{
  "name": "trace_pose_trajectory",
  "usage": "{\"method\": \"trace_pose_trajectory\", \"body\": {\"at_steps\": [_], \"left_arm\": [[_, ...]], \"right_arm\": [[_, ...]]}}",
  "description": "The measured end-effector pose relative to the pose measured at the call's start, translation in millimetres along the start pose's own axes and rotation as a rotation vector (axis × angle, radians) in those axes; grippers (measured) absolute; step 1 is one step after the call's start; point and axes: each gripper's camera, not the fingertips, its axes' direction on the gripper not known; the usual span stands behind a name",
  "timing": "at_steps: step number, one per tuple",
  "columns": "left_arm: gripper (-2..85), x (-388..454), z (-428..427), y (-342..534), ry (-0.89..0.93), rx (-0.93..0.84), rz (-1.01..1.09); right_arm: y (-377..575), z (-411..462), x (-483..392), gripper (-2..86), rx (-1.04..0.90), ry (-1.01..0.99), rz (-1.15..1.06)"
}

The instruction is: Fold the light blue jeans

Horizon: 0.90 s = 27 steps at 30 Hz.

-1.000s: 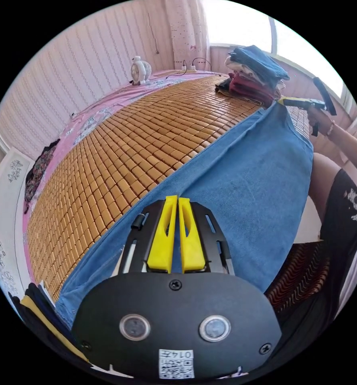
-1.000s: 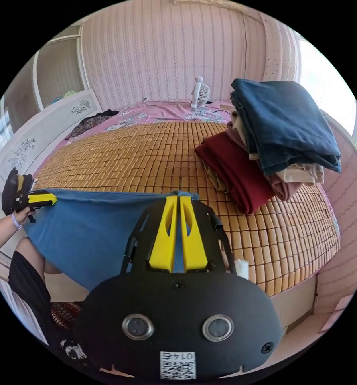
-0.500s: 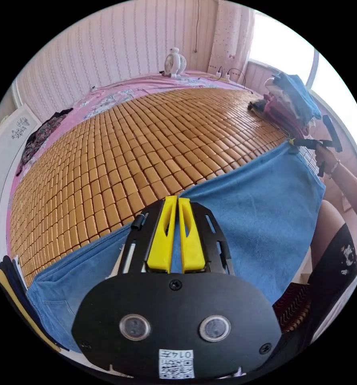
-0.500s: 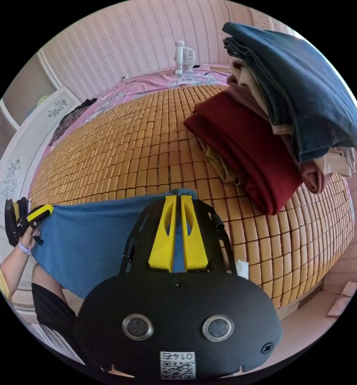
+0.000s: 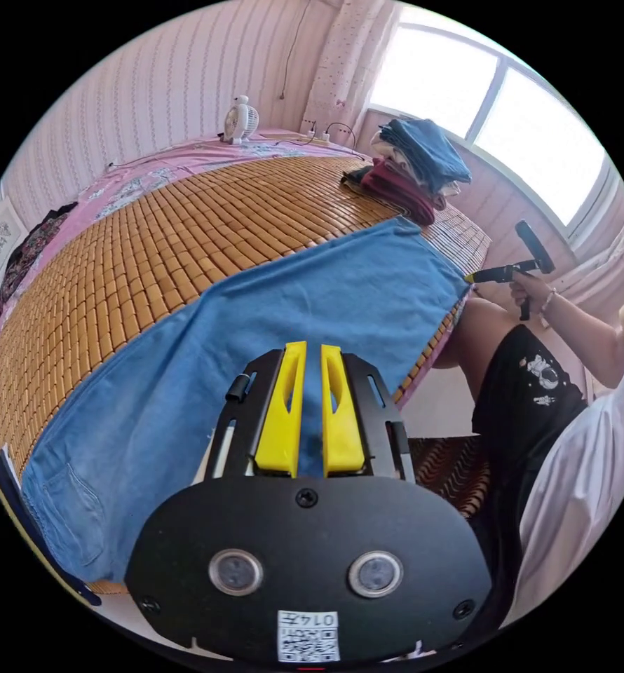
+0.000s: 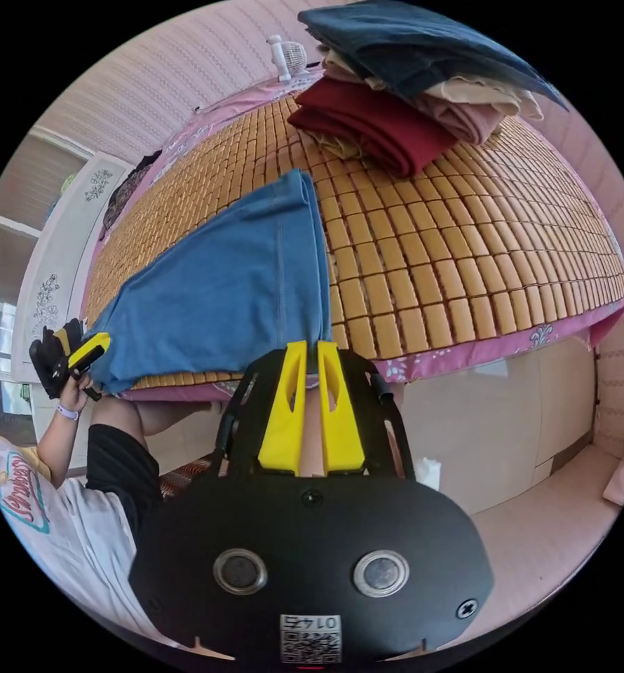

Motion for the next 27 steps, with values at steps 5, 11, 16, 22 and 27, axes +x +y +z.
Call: {"method": "trace_pose_trajectory", "body": {"at_steps": [5,11,16,22,27], "left_arm": [[4.4,11,20,14,0.083,-0.027,0.0],[5.0,9,59,28,0.042,-0.141,0.03],[4.1,3,77,41,0.052,-0.154,0.016],[-0.7,9,96,62,0.074,-0.138,0.03],[-0.6,27,103,80,0.24,-0.027,0.028]], "right_arm": [[6,-31,2,0.6,0.089,0.003,0.012],[-4,-9,6,9.4,0.083,-0.074,0.117],[-27,0,-45,4.3,-0.002,0.054,-0.017],[-55,-41,-92,2.0,0.07,0.142,-0.112],[-79,-61,-110,2.9,0.076,0.303,-0.087]]}}
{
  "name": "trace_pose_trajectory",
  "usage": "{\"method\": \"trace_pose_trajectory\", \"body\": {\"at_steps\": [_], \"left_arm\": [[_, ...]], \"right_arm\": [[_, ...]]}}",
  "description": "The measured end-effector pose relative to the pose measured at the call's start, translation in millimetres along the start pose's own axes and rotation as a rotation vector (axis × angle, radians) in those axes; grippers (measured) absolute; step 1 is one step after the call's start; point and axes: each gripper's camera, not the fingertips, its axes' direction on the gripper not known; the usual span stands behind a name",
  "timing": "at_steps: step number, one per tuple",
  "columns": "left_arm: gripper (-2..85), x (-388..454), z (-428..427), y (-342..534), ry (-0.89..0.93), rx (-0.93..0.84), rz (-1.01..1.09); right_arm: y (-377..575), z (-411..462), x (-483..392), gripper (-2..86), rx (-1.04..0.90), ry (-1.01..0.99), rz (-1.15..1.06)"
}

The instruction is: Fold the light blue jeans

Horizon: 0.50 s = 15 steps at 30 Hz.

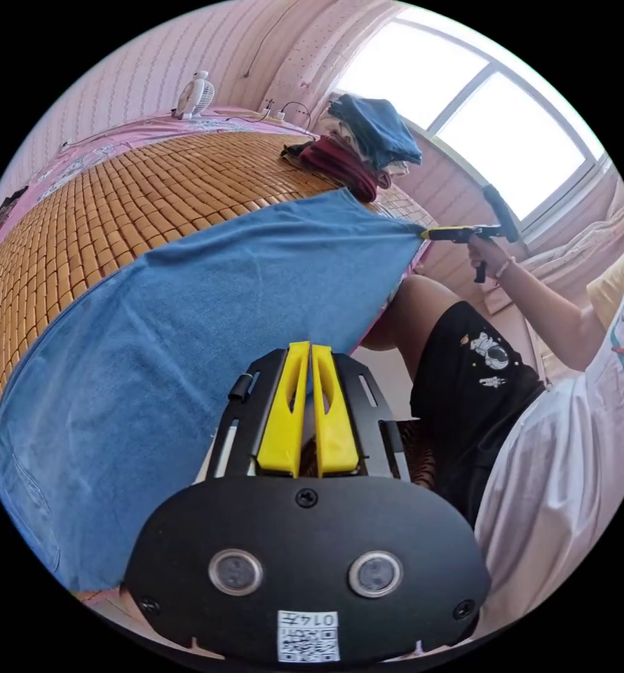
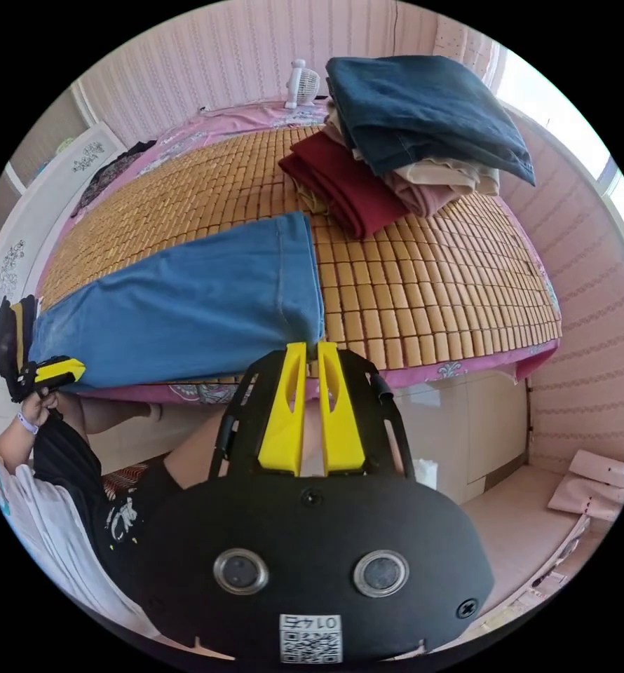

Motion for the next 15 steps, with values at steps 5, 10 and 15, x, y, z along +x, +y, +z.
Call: {"method": "trace_pose_trajectory", "body": {"at_steps": [5,10,15], "left_arm": [[2.4,-28,-56,59,-0.126,0.142,-0.128],[4.6,-98,-144,158,-0.537,0.201,-0.405],[6.2,-167,-204,244,-0.785,0.251,-0.692]], "right_arm": [[-33,-25,-43,3.9,-0.018,0.115,0.031],[-105,-53,-204,4.0,0.135,-0.008,-0.329],[-179,-42,-432,4.5,0.16,-0.297,-0.778]]}}
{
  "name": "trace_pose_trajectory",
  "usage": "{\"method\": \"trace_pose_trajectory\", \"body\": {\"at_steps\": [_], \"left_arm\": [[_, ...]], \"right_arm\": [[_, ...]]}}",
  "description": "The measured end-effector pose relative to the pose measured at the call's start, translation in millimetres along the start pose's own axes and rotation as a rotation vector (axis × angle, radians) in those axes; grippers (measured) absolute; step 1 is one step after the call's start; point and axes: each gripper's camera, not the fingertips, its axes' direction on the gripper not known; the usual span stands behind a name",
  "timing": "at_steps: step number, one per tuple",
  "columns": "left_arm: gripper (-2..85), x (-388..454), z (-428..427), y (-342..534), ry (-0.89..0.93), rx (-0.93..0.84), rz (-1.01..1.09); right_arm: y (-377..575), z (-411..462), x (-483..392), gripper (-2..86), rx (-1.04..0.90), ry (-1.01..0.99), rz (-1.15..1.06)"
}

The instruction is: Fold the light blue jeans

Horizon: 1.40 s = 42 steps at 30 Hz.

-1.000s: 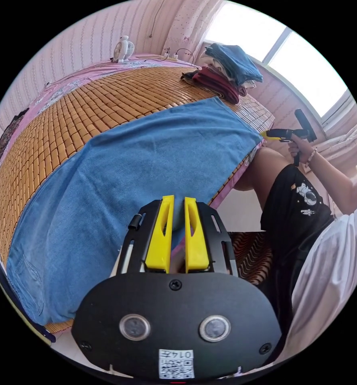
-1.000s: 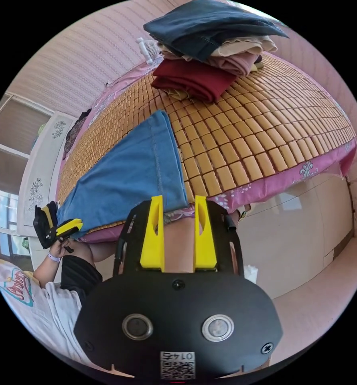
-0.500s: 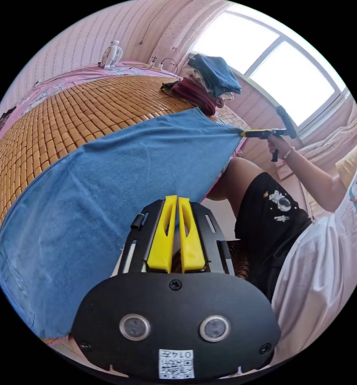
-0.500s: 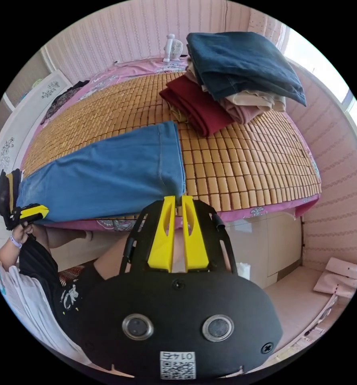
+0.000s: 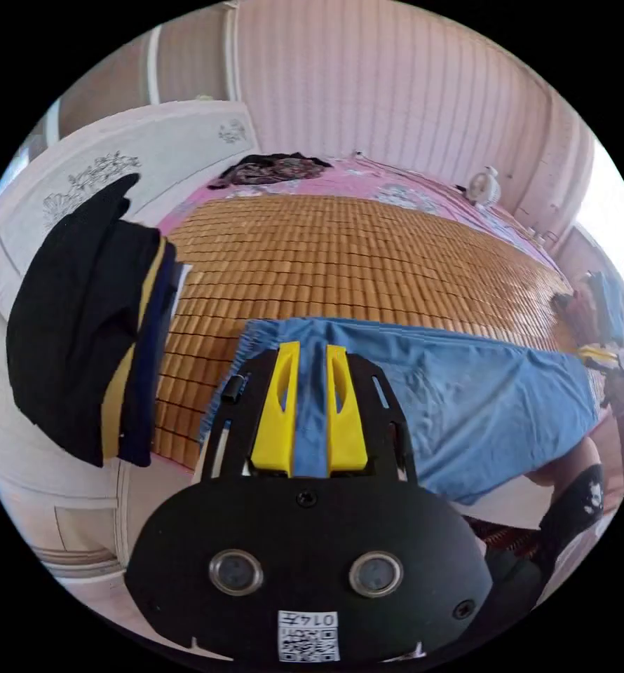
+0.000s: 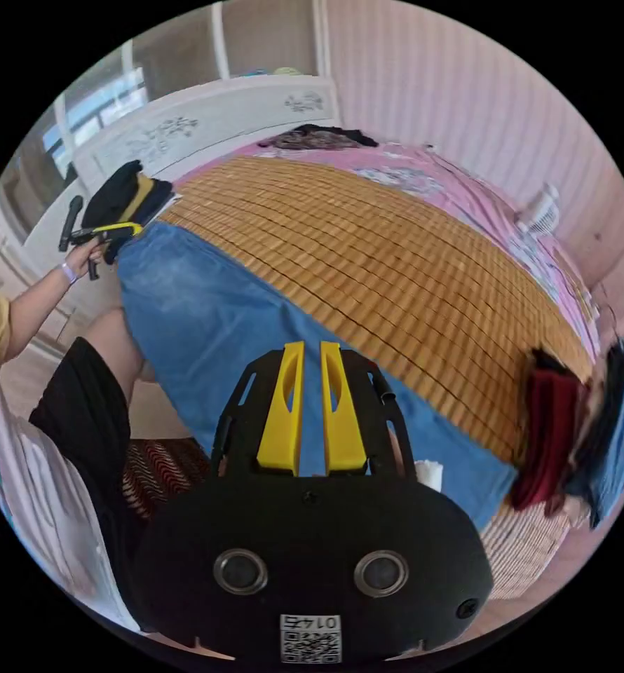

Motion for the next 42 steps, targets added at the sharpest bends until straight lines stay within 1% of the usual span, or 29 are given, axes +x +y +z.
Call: {"method": "trace_pose_trajectory", "body": {"at_steps": [2,4,6,8,9,10,11,13,14,18,19,20,22,24,25,28,32,35,37,39,41,42], "left_arm": [[6.2,-31,11,2,-0.053,-0.001,-0.071],[6.8,-42,23,6,-0.031,0.004,-0.097],[8.3,-43,42,9,0.001,-0.044,-0.07],[9.4,-40,75,19,-0.013,-0.171,-0.036],[9.4,-39,79,23,-0.013,-0.173,-0.031],[9.4,-40,77,31,-0.006,-0.125,-0.028],[9.2,-42,77,37,0.007,-0.126,-0.025],[8.1,-46,75,47,0.029,-0.119,-0.024],[6.7,-49,72,54,0.031,-0.102,-0.031],[3.7,-53,61,72,0.05,-0.052,-0.039],[3.4,-52,59,78,0.046,-0.043,-0.033],[2.8,-50,57,82,0.033,-0.033,-0.019],[1.8,-46,55,89,0.01,-0.023,0.004],[0.9,-44,52,94,0.001,-0.012,0.01],[0.4,-44,48,97,-0.001,0.002,0.006],[-0.3,-44,28,105,-0.006,0.058,0.005],[-0.3,-49,-12,113,0.023,0.153,-0.005],[0.1,-54,-29,107,0.026,0.23,-0.03],[1.0,-58,-15,95,0.02,0.205,-0.055],[2.5,-62,20,85,-0.007,0.106,-0.102],[5.2,-67,72,82,-0.058,-0.07,-0.162],[5.5,-68,74,82,-0.047,-0.056,-0.171]], "right_arm": [[-89,44,-50,4.9,-0.008,-0.113,-0.144],[-145,73,-84,5.4,-0.021,-0.162,-0.219],[-191,101,-115,6.1,-0.059,-0.192,-0.27],[-233,143,-149,6.2,-0.152,-0.192,-0.341],[-241,154,-156,5.9,-0.185,-0.177,-0.35],[-253,173,-166,4.4,-0.258,-0.142,-0.358],[-263,175,-171,1.7,-0.227,-0.098,-0.36],[-277,170,-177,0.1,-0.197,-0.043,-0.371],[-288,169,-180,-0.2,-0.209,-0.052,-0.383],[-314,161,-185,0.2,-0.202,-0.13,-0.386],[-322,157,-186,1.4,-0.19,-0.15,-0.386],[-329,158,-189,3.4,-0.201,-0.147,-0.39],[-338,168,-195,4.6,-0.262,-0.118,-0.409],[-343,181,-202,3.5,-0.32,-0.091,-0.433],[-347,177,-206,2.2,-0.286,-0.087,-0.455],[-359,166,-212,0.5,-0.271,-0.098,-0.468],[-379,132,-205,-0.1,-0.204,-0.171,-0.428],[-399,117,-203,-0.2,-0.157,-0.163,-0.425],[-412,128,-202,0.0,-0.159,-0.123,-0.412],[-420,155,-198,0.3,-0.203,-0.13,-0.361],[-421,190,-190,0.8,-0.301,-0.112,-0.297],[-420,191,-187,1.0,-0.307,-0.089,-0.285]]}}
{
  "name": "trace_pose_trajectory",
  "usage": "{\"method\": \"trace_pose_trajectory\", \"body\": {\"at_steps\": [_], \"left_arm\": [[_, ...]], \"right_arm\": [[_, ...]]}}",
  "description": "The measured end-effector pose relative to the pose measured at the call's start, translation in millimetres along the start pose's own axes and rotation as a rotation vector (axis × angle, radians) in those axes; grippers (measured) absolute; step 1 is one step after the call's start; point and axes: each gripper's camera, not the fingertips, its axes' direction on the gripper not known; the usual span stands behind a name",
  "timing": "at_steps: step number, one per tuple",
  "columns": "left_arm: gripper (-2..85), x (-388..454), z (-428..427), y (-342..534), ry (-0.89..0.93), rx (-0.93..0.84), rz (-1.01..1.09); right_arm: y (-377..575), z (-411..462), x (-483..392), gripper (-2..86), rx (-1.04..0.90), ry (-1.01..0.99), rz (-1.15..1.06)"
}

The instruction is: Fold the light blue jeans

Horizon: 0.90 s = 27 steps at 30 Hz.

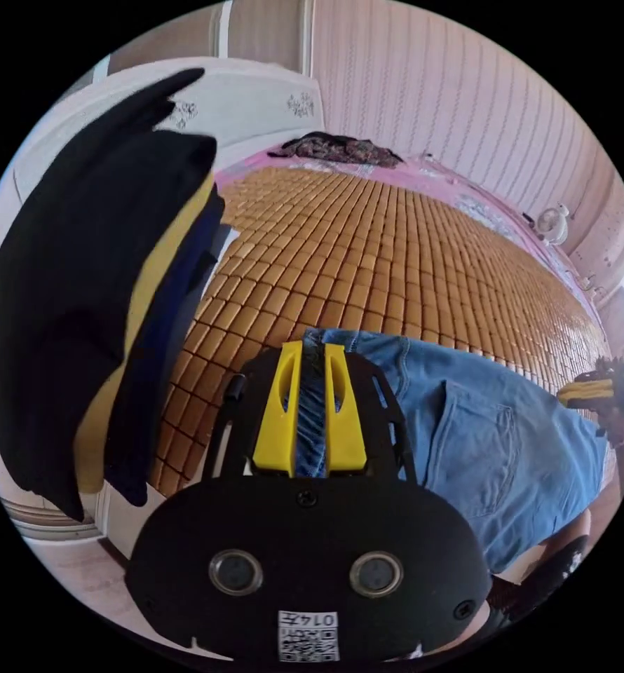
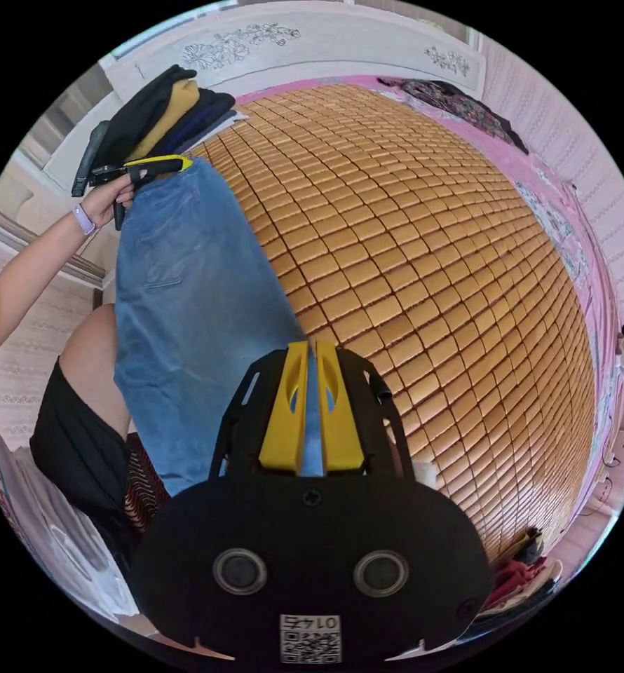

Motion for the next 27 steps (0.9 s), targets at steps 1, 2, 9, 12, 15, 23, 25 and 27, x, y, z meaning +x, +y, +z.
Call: {"method": "trace_pose_trajectory", "body": {"at_steps": [1,2,9,12,15,23,25,27], "left_arm": [[5.9,-4,-6,-4,0.012,0.034,-0.041],[6.2,-7,-12,-11,0.028,0.016,-0.065],[5.3,14,-107,-11,-0.023,0.222,0.07],[3.5,70,-131,-2,0.142,0.2,0.228],[1.0,164,-128,17,0.393,0.04,0.432],[-1.0,358,-110,73,0.505,-0.2,0.65],[-1.0,370,-108,69,0.499,-0.231,0.729],[-1.0,372,-107,63,0.503,-0.236,0.759]], "right_arm": [[7,-6,4,1.6,0.023,0.039,0.025],[20,-18,9,2.2,0.065,0.066,0.043],[100,-22,41,4.2,0.007,0.049,0.137],[108,2,40,1.7,-0.047,0.041,0.136],[110,0,51,0.0,-0.015,0.016,0.218],[75,5,9,-0.6,-0.037,-0.004,0.009],[65,28,-1,-0.6,-0.147,0.056,-0.054],[59,37,-9,-0.6,-0.206,0.095,-0.1]]}}
